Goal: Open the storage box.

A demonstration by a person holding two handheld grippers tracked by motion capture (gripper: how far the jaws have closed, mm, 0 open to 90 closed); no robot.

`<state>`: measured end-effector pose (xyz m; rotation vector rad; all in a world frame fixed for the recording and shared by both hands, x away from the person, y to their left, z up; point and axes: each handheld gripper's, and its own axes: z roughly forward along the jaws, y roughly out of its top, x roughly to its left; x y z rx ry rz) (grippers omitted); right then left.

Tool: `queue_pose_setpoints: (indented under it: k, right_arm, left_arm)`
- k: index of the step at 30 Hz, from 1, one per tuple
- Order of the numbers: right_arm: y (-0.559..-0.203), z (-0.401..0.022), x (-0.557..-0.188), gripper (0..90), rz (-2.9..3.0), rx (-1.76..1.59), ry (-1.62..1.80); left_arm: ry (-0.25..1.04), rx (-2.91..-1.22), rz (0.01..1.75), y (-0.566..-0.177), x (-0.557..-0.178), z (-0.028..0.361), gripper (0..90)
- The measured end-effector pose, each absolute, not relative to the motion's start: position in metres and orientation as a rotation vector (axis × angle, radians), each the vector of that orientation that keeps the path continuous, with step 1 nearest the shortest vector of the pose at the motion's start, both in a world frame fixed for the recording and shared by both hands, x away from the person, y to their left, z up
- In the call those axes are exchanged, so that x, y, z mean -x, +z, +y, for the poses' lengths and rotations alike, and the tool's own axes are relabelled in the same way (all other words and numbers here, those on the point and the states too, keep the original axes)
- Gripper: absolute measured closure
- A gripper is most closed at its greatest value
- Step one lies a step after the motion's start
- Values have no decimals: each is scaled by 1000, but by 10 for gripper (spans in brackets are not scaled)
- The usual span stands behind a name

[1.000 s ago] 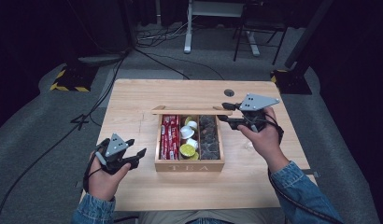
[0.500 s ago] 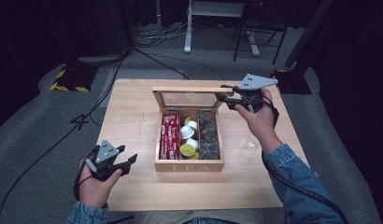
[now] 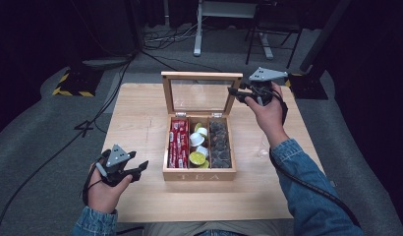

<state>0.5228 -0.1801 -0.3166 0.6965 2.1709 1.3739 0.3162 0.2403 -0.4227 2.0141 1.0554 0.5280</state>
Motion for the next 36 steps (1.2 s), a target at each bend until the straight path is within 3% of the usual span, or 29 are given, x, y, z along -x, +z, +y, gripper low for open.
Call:
queue_pose_setpoints:
  k: [12, 16, 21, 36]
  right_arm:
    - [-332, -171, -547, 606, 2178, -799, 1309]
    - [-334, -169, -554, 569, 2174, -827, 1312]
    - [-342, -163, -561, 449, 2162, -863, 1323]
    - [-366, -162, -577, 373, 2176, -948, 1274]
  left_arm:
    - [500, -2036, 1084, -433, -334, 238, 372]
    - [464, -2030, 1115, -438, -339, 239, 340]
    - [449, -2028, 1144, -443, -344, 241, 321]
    - [465, -2057, 1136, -450, -348, 242, 300]
